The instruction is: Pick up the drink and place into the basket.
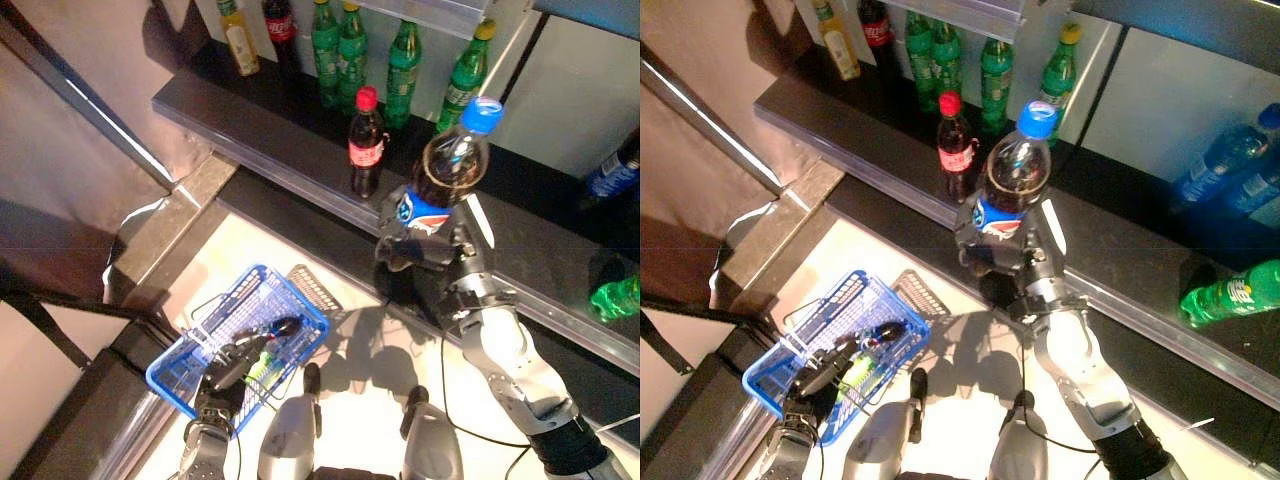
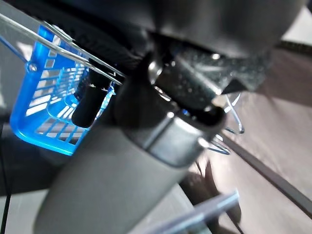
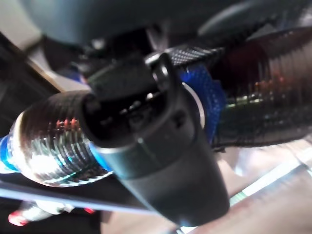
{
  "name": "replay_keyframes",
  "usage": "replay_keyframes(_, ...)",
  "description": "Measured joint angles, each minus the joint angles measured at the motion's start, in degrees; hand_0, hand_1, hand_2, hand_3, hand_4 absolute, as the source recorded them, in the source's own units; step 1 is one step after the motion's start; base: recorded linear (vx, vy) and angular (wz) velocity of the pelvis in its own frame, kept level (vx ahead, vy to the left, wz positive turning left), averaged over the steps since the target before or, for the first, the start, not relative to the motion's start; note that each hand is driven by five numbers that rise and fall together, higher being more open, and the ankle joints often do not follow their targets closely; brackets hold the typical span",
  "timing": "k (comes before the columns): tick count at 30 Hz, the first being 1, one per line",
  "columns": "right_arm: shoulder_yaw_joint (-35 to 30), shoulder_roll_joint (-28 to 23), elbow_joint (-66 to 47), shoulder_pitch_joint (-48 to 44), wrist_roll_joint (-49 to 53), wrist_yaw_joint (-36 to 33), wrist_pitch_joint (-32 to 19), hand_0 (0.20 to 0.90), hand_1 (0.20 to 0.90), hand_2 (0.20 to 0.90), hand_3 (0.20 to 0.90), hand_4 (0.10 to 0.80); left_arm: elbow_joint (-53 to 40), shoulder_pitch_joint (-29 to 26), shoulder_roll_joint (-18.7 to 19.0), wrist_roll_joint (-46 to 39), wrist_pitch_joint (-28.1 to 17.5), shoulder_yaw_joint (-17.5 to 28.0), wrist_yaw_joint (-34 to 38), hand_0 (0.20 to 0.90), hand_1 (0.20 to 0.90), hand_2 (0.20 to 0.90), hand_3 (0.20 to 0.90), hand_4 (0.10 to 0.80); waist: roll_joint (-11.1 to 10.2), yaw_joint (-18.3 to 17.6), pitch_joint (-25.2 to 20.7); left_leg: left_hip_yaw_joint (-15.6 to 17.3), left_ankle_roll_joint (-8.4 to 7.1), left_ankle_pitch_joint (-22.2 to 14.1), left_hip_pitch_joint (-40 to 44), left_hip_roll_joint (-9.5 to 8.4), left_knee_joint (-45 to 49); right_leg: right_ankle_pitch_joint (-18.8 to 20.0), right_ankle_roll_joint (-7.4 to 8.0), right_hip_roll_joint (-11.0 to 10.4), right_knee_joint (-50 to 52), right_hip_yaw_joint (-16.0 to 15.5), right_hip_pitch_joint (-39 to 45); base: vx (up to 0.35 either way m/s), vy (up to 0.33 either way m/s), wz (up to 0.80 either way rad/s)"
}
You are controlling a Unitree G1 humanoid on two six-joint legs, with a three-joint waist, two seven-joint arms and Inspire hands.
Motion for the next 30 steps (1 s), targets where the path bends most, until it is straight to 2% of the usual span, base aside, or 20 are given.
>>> replay_keyframes(5, 3.8, -0.2, 0.0, -0.3, 0.0, 0.4, 1.3, 0.3, 0.3, 0.3, 0.2, 0.1, -6.2, 0.8, -0.1, -0.1, 1.7, -3.7, -1.7, 0.3, 0.3, 0.3, 0.2, 0.1, 0.1, 1.7, -0.1, -1.9, -0.12, 0.4, -0.2, -0.33, -0.2, -0.6, 0.02, -0.3, 0.2, -1.6, 0.9, -0.021, -0.028, 0.2)
replay_keyframes(8, 7.0, 0.3, 0.0, -1.9, -0.1, -0.9, 1.5, 0.3, 0.3, 0.3, 0.2, 0.1, -10.4, 1.0, 0.1, -0.1, 3.5, -4.9, -2.0, 0.3, 0.3, 0.3, 0.2, 0.1, 0.1, 3.2, -0.1, -4.2, -0.38, 0.9, -1.3, -0.59, -0.2, -1.3, -0.14, -0.7, 1.1, -3.9, 1.0, -0.04, -0.053, 0.34)
replay_keyframes(9, 8.1, 0.7, 0.0, -2.9, -0.3, -2.0, 1.8, 0.3, 0.3, 0.3, 0.2, 0.1, -12.4, 1.0, 1.0, 0.0, 4.4, -5.2, -2.0, 0.3, 0.3, 0.3, 0.2, 0.1, 0.1, 3.6, -0.1, -5.3, -0.6, 1.3, -2.1, -0.53, -0.2, -1.5, -0.3, -0.7, 1.1, -5.1, 1.1, -0.024, -0.057, 0.39)
replay_keyframes(12, 9.6, 1.6, 0.2, -5.0, -0.8, -4.2, 2.8, 0.3, 0.3, 0.3, 0.2, 0.1, -16.3, 1.5, 3.8, 1.3, 7.2, -6.3, -2.5, 0.3, 0.3, 0.3, 0.2, 0.1, 0.1, 6.2, -0.1, -6.5, -0.81, 1.6, -2.2, -0.66, -0.5, -2.4, -0.41, -0.9, 1.8, -6.2, 1.3, -0.023, -0.038, 0.25)
replay_keyframes(24, 11.0, 4.2, 1.7, -7.0, -2.6, -10.4, 3.5, 0.3, 0.3, 0.3, 0.2, 0.1, -24.6, 1.6, 9.3, 0.5, 14.5, -6.6, -4.9, 0.3, 0.3, 0.3, 0.2, 0.1, 0.1, 11.4, -0.1, -11.5, -1.2, 2.3, -3.2, -1.68, -1.0, -3.9, -0.03, -1.5, 1.9, -10.7, 3.6, -0.019, -0.044, 0.22)
replay_keyframes(30, 12.5, 7.7, 11.3, -7.5, -2.6, -14.0, 4.3, 0.3, 0.3, 0.3, 0.2, 0.1, -28.4, 1.4, 10.9, -2.1, 18.7, -5.9, -7.6, 0.3, 0.3, 0.3, 0.2, 0.1, 0.1, 15.3, -0.1, -14.3, -1.42, 2.5, -3.1, -2.36, -1.0, -4.9, 0.38, -1.6, 1.7, -12.2, 5.6, -0.003, -0.053, 0.23)
